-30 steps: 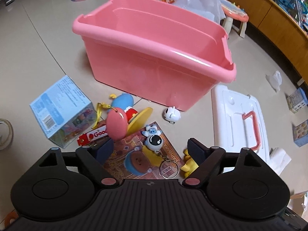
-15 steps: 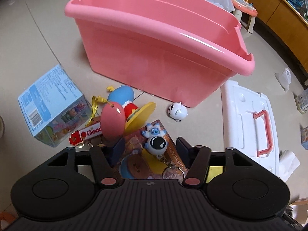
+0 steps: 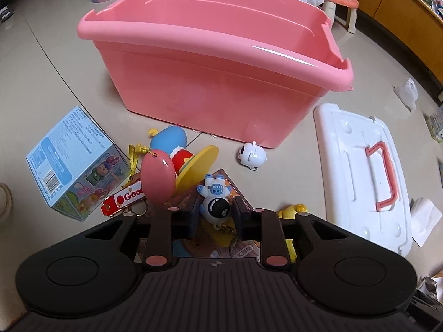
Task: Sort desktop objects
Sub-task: 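Close the left gripper on the white robot keychain figure, then lift the robot figure with the left gripper and carry it over the pink bin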
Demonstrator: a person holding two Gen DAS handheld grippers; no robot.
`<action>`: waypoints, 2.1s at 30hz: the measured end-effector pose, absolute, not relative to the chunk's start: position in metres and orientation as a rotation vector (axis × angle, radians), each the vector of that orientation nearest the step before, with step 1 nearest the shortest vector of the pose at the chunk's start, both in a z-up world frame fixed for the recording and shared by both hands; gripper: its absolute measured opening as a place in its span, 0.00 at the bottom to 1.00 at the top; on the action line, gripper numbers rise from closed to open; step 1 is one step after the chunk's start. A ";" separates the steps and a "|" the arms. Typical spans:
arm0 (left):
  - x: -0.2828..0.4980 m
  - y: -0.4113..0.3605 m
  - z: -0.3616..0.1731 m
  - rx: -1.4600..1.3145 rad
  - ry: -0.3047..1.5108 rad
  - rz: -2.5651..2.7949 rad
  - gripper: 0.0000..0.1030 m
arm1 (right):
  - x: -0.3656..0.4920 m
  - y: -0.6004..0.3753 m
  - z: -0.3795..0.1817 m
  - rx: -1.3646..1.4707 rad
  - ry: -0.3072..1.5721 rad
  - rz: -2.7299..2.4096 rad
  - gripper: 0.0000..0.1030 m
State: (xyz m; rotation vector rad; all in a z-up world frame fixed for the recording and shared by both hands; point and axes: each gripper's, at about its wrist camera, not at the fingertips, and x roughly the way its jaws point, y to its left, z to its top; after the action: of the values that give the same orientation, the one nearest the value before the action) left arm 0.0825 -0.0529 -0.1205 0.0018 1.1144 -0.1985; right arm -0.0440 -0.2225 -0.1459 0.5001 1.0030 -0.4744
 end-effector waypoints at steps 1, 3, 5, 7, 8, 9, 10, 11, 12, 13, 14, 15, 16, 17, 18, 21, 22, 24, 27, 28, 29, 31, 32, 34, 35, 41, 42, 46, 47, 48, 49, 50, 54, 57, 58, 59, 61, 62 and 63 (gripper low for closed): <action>0.083 -0.052 -0.120 -0.001 1.119 -0.198 0.25 | -0.044 -0.222 -0.145 0.499 1.003 -0.472 0.73; 0.081 -0.052 -0.119 0.000 1.120 -0.195 0.25 | -0.044 -0.222 -0.144 0.497 1.004 -0.466 0.73; 0.079 -0.052 -0.116 0.003 1.115 -0.190 0.25 | -0.044 -0.223 -0.142 0.492 1.003 -0.463 0.73; 0.078 -0.050 -0.110 -0.007 1.105 -0.200 0.25 | -0.045 -0.223 -0.138 0.488 1.000 -0.462 0.73; 0.076 -0.050 -0.107 -0.008 1.099 -0.205 0.25 | -0.045 -0.223 -0.137 0.486 0.998 -0.462 0.73; 0.075 -0.050 -0.104 -0.005 1.094 -0.210 0.25 | -0.045 -0.223 -0.135 0.482 0.996 -0.462 0.73; 0.073 -0.050 -0.101 -0.002 1.089 -0.216 0.25 | -0.045 -0.223 -0.133 0.478 0.995 -0.460 0.73; 0.071 -0.050 -0.098 0.003 1.085 -0.220 0.25 | -0.046 -0.222 -0.131 0.473 0.994 -0.457 0.73; 0.069 -0.050 -0.094 0.007 1.081 -0.223 0.25 | -0.046 -0.222 -0.129 0.469 0.993 -0.453 0.73; 0.068 -0.050 -0.090 0.009 1.078 -0.222 0.25 | -0.047 -0.221 -0.126 0.464 0.992 -0.450 0.73; 0.066 -0.049 -0.086 0.011 1.075 -0.221 0.25 | -0.047 -0.221 -0.124 0.459 0.990 -0.448 0.73; 0.064 -0.048 -0.082 0.013 1.073 -0.220 0.25 | -0.048 -0.220 -0.121 0.454 0.987 -0.446 0.73; 0.063 -0.048 -0.078 0.015 1.071 -0.218 0.25 | -0.049 -0.220 -0.118 0.451 0.985 -0.445 0.73; 0.061 -0.047 -0.074 0.021 1.071 -0.217 0.25 | -0.050 -0.219 -0.116 0.449 0.983 -0.443 0.73; 0.059 -0.047 -0.069 0.027 1.072 -0.215 0.25 | -0.050 -0.219 -0.113 0.447 0.981 -0.441 0.73; 0.052 -0.051 -0.050 0.108 1.040 -0.221 0.25 | -0.052 -0.216 -0.103 0.442 0.972 -0.430 0.73; 0.049 -0.052 -0.044 0.125 1.031 -0.223 0.25 | -0.053 -0.215 -0.099 0.439 0.966 -0.426 0.73; 0.046 -0.049 -0.031 0.111 1.033 -0.214 0.25 | -0.054 -0.212 -0.092 0.430 0.955 -0.418 0.73; 0.041 -0.040 -0.012 0.101 1.031 -0.178 0.25 | -0.056 -0.209 -0.080 0.419 0.938 -0.407 0.73; 0.039 -0.037 -0.007 0.097 1.025 -0.171 0.25 | -0.057 -0.208 -0.077 0.416 0.932 -0.404 0.73; 0.037 -0.033 -0.001 0.093 1.020 -0.165 0.25 | -0.058 -0.207 -0.073 0.413 0.926 -0.402 0.73; 0.034 -0.026 0.010 0.077 1.009 -0.152 0.25 | -0.059 -0.205 -0.067 0.405 0.916 -0.395 0.73; 0.033 -0.023 0.016 0.064 1.005 -0.145 0.25 | -0.060 -0.203 -0.065 0.400 0.913 -0.390 0.73; 0.030 -0.018 0.025 0.051 0.988 -0.142 0.25 | -0.062 -0.200 -0.062 0.388 0.908 -0.380 0.73; 0.029 -0.016 0.030 0.047 0.977 -0.142 0.25 | -0.062 -0.199 -0.061 0.381 0.908 -0.376 0.73; 0.020 -0.011 0.056 0.051 0.910 -0.159 0.25 | -0.062 -0.190 -0.057 0.360 0.907 -0.360 0.73; 0.020 -0.010 0.058 0.055 0.901 -0.160 0.25 | -0.062 -0.188 -0.057 0.356 0.907 -0.358 0.73; 0.017 -0.008 0.069 0.068 0.863 -0.164 0.25 | -0.062 -0.183 -0.054 0.341 0.906 -0.347 0.73; 0.017 -0.008 0.072 0.071 0.854 -0.165 0.25 | -0.062 -0.181 -0.054 0.338 0.905 -0.345 0.73; 0.016 -0.008 0.075 0.074 0.844 -0.166 0.25 | -0.062 -0.180 -0.053 0.333 0.905 -0.342 0.73; 0.016 -0.007 0.077 0.078 0.835 -0.167 0.25 | -0.062 -0.178 -0.053 0.327 0.906 -0.338 0.73; 0.015 -0.007 0.080 0.081 0.825 -0.168 0.25 | -0.061 -0.176 -0.052 0.321 0.907 -0.334 0.73; 0.015 -0.006 0.084 0.083 0.807 -0.173 0.25 | -0.059 -0.170 -0.051 0.299 0.908 -0.315 0.73; 0.016 -0.006 0.084 0.093 0.792 -0.171 0.25 | -0.057 -0.166 -0.051 0.284 0.912 -0.301 0.73; 0.017 -0.006 0.084 0.093 0.791 -0.170 0.25 | -0.057 -0.164 -0.051 0.279 0.913 -0.297 0.73; 0.018 -0.005 0.083 0.088 0.793 -0.170 0.25 | -0.056 -0.163 -0.052 0.274 0.915 -0.293 0.73; 0.020 -0.003 0.082 0.079 0.796 -0.169 0.25 | -0.055 -0.161 -0.052 0.264 0.918 -0.285 0.73; 0.022 -0.004 0.081 0.081 0.795 -0.169 0.25 | -0.054 -0.159 -0.052 0.260 0.920 -0.282 0.73; 0.023 -0.004 0.081 0.084 0.794 -0.169 0.25 | -0.054 -0.158 -0.053 0.257 0.922 -0.279 0.73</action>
State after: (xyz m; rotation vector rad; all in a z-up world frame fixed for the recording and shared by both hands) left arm 0.0232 -0.0042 0.0807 0.0845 0.7942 -0.1692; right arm -0.0535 -0.1584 -0.0528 0.2573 0.9217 -0.2791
